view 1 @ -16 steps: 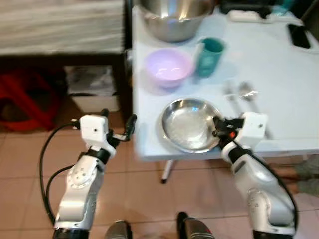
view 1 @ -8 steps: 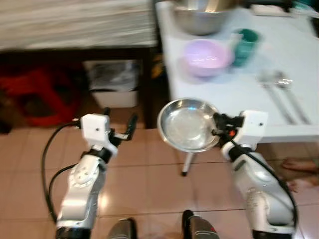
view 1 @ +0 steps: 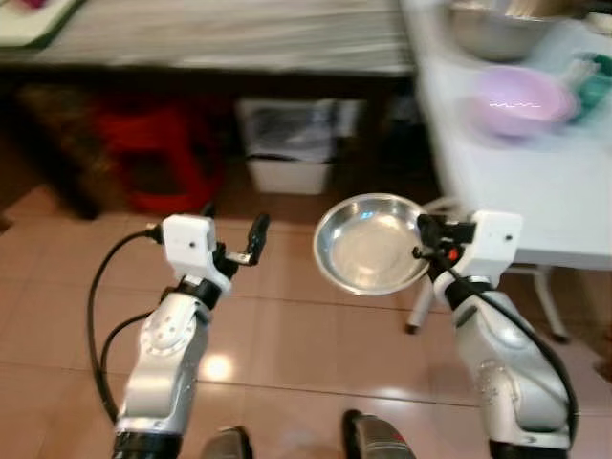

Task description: Setting the table

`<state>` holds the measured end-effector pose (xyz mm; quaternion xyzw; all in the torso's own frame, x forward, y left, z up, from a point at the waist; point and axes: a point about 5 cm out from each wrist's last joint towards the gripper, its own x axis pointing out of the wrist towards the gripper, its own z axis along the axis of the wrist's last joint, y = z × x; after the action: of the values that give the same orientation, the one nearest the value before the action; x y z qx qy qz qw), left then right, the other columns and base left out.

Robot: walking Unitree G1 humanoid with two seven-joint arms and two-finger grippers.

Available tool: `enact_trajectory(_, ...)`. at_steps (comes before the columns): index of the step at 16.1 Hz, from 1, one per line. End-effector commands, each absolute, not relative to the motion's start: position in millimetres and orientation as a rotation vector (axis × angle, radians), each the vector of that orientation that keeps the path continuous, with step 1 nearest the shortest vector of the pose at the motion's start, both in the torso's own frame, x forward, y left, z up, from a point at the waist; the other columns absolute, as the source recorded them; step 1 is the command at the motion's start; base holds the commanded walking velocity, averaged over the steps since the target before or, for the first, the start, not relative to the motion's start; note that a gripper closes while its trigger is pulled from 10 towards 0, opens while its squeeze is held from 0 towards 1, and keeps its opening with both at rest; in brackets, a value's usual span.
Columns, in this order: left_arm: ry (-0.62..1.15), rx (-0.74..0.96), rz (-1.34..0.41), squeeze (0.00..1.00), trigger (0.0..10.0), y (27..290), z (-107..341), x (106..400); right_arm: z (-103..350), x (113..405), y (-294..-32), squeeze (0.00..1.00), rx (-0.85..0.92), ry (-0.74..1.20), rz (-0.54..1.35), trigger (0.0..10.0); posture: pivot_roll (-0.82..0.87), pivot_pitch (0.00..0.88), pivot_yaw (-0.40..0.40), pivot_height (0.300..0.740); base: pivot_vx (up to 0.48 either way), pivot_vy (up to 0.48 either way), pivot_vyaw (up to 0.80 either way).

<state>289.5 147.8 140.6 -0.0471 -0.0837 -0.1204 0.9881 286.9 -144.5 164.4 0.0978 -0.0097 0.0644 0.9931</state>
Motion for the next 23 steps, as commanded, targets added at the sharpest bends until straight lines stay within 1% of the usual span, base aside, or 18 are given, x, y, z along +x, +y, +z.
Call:
enact_trajectory(1, -0.163, -0.086, -0.227, 0.0, 10.0, 150.2, 138.9, 288.3, 166.4, 284.8, -144.4, 0.0, 0.188, -0.033, 0.133, 10.0, -0.16, 0.239, 0.007, 0.74, 0.0, 0.409, 0.0)
enact_trajectory(7, -0.155, -0.087, -0.218, 0.0, 10.0, 150.4, 137.5, 289.7, 167.5, 285.9, -145.1, 0.0, 0.17, -0.045, 0.129, 10.0, -0.16, 0.239, 0.007, 0.74, 0.0, 0.408, 0.0)
enact_trajectory(8, -0.168, -0.071, -0.193, 0.0, 10.0, 151.7, 138.6, 289.9, 168.2, 286.4, -145.2, 0.0, 0.165, -0.05, 0.129, 10.0, -0.16, 0.239, 0.007, 0.74, 0.0, 0.0, 0.0)
enact_trajectory(13, -0.179, -0.076, -0.192, 0.0, 10.0, 153.1, 140.4, 291.5, 169.2, 287.7, -145.5, 0.0, 0.158, -0.06, 0.126, 10.0, -0.16, 0.231, 0.006, 0.74, 0.0, 0.0, 0.0)
enact_trajectory(17, -0.202, -0.105, -0.203, 0.0, 10.0, 152.6, 144.1, 291.0, 180.5, 288.8, -147.5, 0.0, 0.096, -0.129, 0.118, 10.0, -0.16, 0.231, 0.007, 0.74, 0.0, 0.0, 0.0)
enact_trajectory(20, -0.208, -0.112, -0.215, 0.0, 10.0, 151.3, 144.7, 290.6, 190.3, 289.8, -149.0, 0.0, 0.032, -0.189, 0.113, 10.0, -0.17, 0.23, 0.009, 0.74, 0.294, 0.0, 0.0)
enact_trajectory(23, -0.21, -0.115, -0.221, 0.0, 10.0, 150.4, 144.7, 290.6, 190.6, 289.5, -149.4, 0.0, 0.017, -0.195, 0.113, 10.0, -0.17, 0.23, 0.009, 0.74, 0.364, 0.0, 0.0)
